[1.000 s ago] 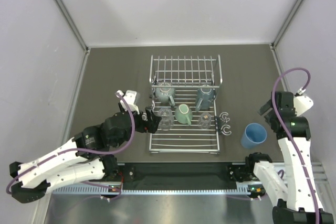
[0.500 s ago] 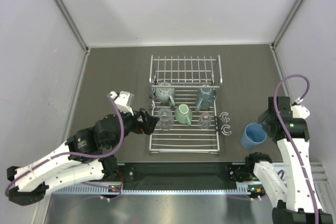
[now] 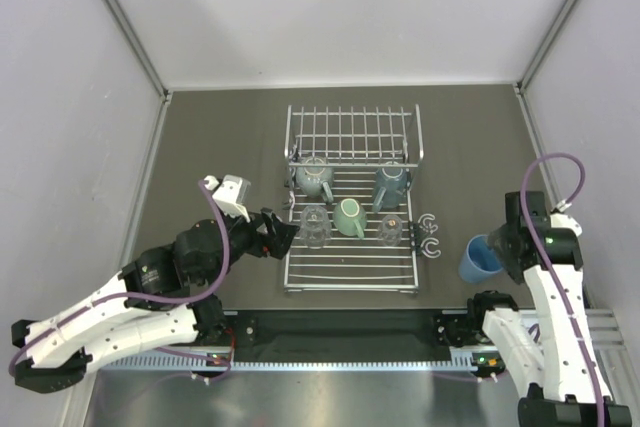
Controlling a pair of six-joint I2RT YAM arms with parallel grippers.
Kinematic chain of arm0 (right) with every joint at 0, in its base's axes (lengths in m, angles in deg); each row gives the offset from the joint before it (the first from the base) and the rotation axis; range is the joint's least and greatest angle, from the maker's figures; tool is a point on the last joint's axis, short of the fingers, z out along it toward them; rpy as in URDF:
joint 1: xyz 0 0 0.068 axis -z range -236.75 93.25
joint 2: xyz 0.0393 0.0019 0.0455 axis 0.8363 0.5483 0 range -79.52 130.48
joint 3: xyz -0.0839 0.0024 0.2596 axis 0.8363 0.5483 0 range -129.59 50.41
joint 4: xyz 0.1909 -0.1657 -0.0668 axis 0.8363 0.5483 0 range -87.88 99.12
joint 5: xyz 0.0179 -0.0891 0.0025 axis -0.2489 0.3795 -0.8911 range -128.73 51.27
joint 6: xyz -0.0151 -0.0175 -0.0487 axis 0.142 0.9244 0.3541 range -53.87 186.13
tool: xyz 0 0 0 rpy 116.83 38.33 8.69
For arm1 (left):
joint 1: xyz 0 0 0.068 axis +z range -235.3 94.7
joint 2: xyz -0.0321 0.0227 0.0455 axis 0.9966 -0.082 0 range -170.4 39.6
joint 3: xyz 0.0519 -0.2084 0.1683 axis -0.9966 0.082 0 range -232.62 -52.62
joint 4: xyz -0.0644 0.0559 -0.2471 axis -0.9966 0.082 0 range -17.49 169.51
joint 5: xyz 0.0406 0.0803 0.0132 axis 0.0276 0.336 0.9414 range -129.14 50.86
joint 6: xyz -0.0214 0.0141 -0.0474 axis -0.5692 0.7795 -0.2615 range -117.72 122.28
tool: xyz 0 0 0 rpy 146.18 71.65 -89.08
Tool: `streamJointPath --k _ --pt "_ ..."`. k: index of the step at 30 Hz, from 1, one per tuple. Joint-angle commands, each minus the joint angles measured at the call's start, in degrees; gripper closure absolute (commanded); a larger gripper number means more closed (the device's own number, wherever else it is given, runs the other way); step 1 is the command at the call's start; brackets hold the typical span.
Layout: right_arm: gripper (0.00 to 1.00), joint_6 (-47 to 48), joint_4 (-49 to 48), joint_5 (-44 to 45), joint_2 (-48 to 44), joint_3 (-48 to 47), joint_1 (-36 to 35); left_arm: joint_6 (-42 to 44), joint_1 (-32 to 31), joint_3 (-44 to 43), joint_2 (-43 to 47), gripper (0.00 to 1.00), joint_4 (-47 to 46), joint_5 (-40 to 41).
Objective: Load the cups into the dish rack
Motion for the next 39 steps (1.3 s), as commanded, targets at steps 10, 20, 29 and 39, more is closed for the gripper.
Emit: streamJointPath --k 10,20,29,39 --pt "0.73 1.0 -5.5 -2.4 2.4 3.3 0.8 -0.2 0.1 -4.0 -1.6 0.08 0.1 -0.5" --pt "1.0 9.2 -10.6 -8.2 0.6 -2.5 0.8 -1.2 0.2 -7.2 -5.5 0.08 -1.5 -2.3" --pt "1.0 23.9 -20.4 -15.3 -4.9 -12.9 0.8 -6.6 0.1 -10.1 -7.9 0.05 -5.6 -5.7" --pt "1.0 22.6 -51.9 -45.8 -12.8 -12.8 0.8 -18.2 0.1 -15.2 -9.0 0.02 -11.2 -8.1"
